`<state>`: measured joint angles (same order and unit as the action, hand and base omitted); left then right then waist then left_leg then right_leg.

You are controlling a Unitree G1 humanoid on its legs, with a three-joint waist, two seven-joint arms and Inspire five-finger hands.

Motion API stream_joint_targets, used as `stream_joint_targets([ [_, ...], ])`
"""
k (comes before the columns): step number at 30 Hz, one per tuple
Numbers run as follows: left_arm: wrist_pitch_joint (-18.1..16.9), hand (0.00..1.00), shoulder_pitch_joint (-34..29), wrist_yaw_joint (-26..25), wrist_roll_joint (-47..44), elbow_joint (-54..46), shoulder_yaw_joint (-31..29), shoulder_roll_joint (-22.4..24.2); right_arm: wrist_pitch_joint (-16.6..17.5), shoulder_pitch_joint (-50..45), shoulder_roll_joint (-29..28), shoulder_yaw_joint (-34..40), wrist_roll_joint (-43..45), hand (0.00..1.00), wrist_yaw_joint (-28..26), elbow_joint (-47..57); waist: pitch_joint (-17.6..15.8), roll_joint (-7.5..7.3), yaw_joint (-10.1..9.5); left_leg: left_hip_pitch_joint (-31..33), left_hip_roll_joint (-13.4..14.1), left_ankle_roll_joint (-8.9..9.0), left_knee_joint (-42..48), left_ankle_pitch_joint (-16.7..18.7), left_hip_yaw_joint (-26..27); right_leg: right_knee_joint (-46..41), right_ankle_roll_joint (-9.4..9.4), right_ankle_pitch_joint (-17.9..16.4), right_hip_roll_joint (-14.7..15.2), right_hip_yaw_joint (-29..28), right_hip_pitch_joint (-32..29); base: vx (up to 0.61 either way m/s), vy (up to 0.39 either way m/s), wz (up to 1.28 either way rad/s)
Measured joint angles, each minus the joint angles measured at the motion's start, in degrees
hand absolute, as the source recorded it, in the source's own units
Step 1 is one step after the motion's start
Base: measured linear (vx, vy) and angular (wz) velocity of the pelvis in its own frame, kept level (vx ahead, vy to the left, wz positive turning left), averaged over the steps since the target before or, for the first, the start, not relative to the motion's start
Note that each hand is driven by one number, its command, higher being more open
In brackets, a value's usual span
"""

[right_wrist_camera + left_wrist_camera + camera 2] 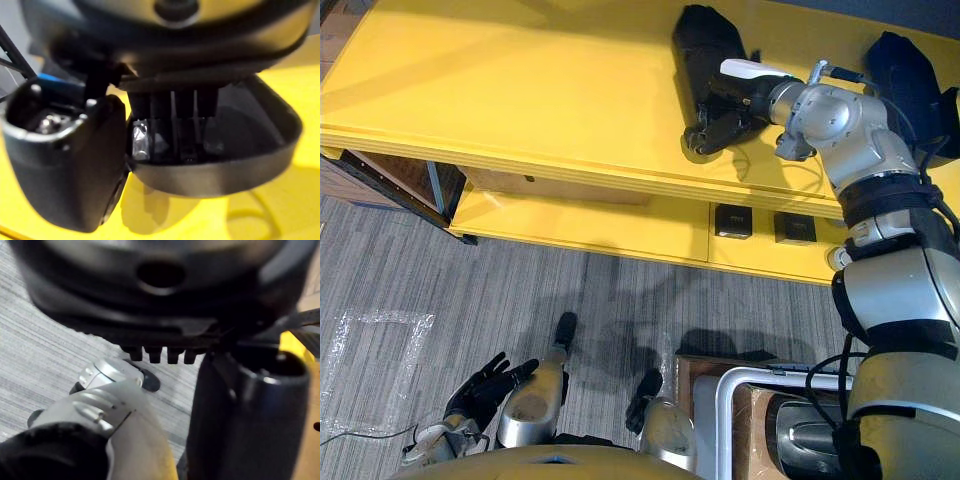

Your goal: Walk over and take three plastic housings, then place them on the shelf

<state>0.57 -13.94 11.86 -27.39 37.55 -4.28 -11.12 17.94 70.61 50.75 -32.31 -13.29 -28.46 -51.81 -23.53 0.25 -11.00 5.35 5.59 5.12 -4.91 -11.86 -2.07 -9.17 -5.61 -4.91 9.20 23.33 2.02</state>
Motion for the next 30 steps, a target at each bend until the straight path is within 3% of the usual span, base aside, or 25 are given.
stream_joint_targets([
  [19,0.98,1.0,-0.01,0.04,0.01,-1.14,-0.06,-0.02,1.86,-0.01,-0.16,-0.3,-2.29,0.0,3.02,-0.44,-0.6,0.19,0.1,-0.01,0.0,0.03,0.0,-0.02,0.4,-1.87,0.15,-0.94,0.43,-0.42,-1.01,-0.01,-0.031,-0.01],
  [30,1.01,1.0,-0.01,0.02,0.0,-1.76,-0.05,-0.02,-1.36,-0.01,-0.16,-0.07,-4.5,0.0,6.85,-0.28,-0.94,0.53,0.1,0.0,-0.02,0.02,0.01,-0.02,0.43,-1.91,0.15,-0.94,0.46,-0.45,-1.05,-0.01,-0.032,0.0],
])
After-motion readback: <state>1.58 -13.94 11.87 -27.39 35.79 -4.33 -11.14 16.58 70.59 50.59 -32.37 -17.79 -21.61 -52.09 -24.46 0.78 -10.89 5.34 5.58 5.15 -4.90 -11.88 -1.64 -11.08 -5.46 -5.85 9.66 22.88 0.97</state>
